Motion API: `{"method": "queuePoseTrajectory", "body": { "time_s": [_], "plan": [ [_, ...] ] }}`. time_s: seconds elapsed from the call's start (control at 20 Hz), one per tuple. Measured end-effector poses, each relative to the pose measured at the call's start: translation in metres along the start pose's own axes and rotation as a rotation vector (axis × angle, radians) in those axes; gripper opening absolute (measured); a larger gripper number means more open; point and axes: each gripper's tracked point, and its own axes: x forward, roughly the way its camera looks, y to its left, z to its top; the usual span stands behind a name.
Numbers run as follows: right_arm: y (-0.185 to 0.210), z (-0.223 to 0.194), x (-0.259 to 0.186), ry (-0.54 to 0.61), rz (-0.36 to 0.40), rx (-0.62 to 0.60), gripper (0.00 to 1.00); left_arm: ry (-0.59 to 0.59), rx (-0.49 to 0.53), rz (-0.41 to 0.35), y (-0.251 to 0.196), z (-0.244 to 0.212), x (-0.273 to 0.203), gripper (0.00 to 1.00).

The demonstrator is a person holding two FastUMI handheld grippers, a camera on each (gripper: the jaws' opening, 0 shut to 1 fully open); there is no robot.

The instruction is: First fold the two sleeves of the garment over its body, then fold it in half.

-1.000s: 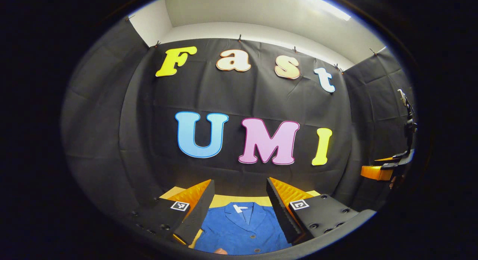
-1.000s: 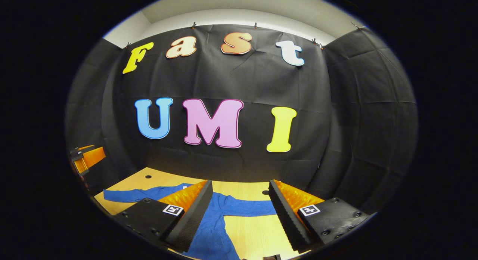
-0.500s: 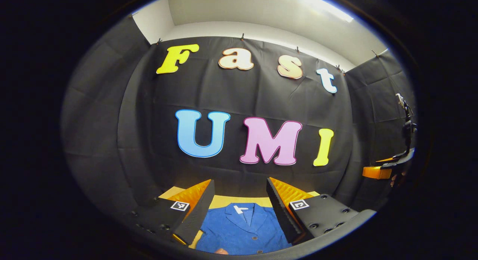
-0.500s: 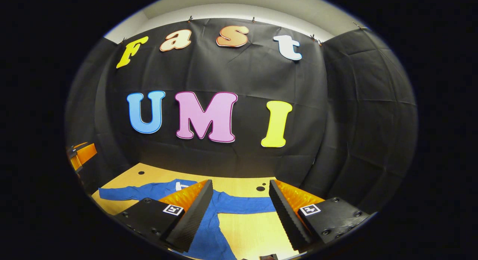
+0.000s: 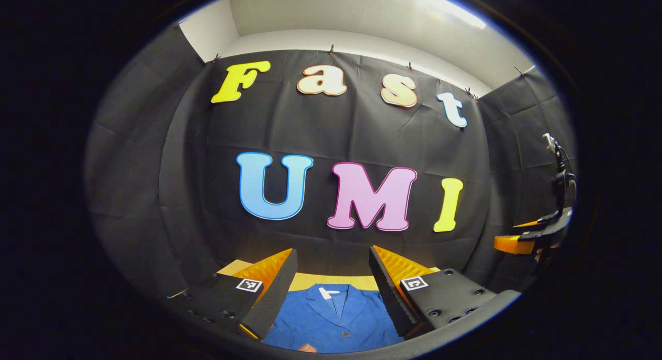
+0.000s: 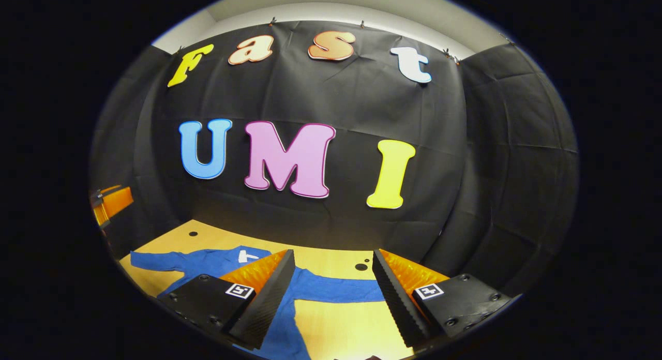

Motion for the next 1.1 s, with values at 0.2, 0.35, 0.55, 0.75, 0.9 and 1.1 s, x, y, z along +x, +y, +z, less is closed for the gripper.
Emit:
{"method": "queuePoseTrajectory", "body": {
  "time_s": [0.2,0.35,0.55,0.75,0.9,1.1],
  "plan": [
    [-0.033,-0.029,0.057,0.113,0.006,0.022,0.96,0.009,0.034,0.010,-0.018,-0.005,0.017,0.80],
    [-0.075,-0.066,0.113,0.233,-0.020,0.034,0.96,0.034,0.029,0.031,-0.029,-0.012,0.027,0.79],
    [-0.125,-0.167,0.181,0.479,-0.064,0.098,0.97,0.080,0.043,0.078,-0.033,-0.025,0.034,0.80],
    [-0.175,-0.266,0.219,0.665,-0.115,0.143,0.98,0.169,0.091,0.156,-0.034,-0.048,0.041,0.80],
    [-0.196,-0.317,0.242,0.749,-0.129,0.161,0.98,0.221,0.085,0.185,-0.041,-0.064,0.045,0.80],
    [-0.204,-0.363,0.257,0.825,-0.146,0.192,0.98,0.264,0.115,0.203,-0.054,-0.073,0.060,0.80]
  ]
}}
